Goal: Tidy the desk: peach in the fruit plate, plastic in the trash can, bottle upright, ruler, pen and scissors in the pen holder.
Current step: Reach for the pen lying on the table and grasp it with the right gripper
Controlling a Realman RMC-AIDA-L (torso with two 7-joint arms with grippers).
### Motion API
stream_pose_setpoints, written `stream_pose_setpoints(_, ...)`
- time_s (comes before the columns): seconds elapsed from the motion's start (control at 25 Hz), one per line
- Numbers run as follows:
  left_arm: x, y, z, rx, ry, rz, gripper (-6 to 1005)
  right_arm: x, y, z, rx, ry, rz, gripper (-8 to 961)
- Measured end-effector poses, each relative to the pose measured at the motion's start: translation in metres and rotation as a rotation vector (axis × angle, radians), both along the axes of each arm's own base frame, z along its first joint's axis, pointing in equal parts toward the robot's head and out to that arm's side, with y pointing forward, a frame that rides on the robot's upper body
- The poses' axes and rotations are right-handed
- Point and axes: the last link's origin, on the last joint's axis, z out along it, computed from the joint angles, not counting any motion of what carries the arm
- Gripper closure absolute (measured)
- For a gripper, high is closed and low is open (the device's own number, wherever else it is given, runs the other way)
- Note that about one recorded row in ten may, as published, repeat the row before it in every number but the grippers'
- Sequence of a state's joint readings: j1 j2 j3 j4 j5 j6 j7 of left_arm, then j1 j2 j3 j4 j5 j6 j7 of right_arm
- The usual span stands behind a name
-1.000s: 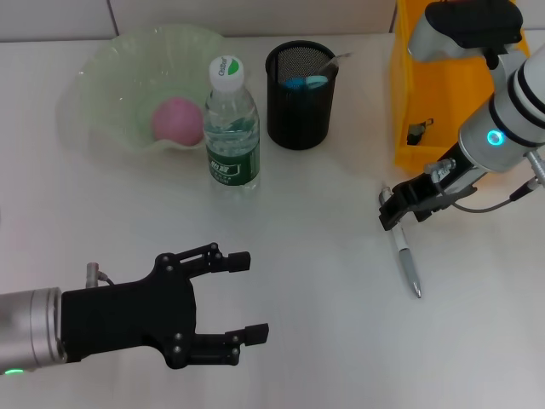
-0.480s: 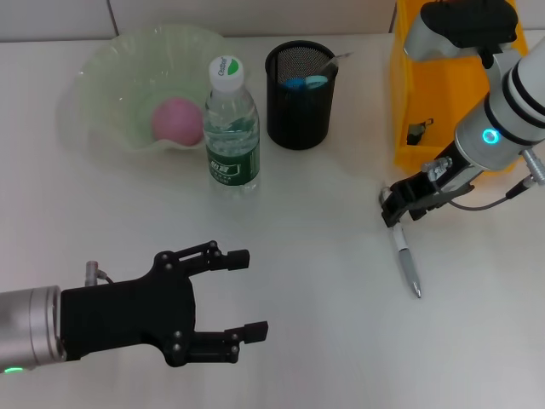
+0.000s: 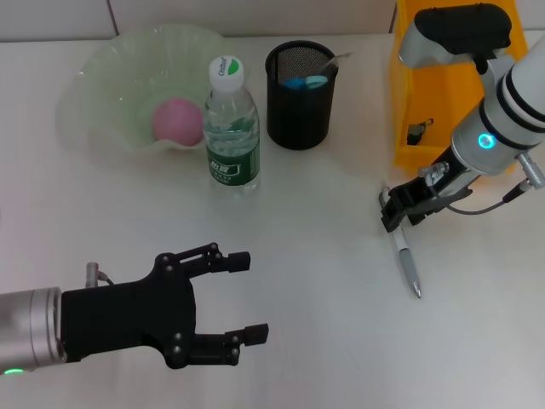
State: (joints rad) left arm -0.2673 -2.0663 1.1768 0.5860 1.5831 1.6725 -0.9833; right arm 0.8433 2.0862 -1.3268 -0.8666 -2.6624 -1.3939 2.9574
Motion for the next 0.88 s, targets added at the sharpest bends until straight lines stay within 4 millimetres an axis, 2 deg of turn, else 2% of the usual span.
stream_pose_setpoints(0.88, -0.0003, -0.0008, 0.0002, -0.001, -0.002, 0.001, 139, 0.0042, -0.0027, -0.0031, -0.017, -0.012, -0.006, 723)
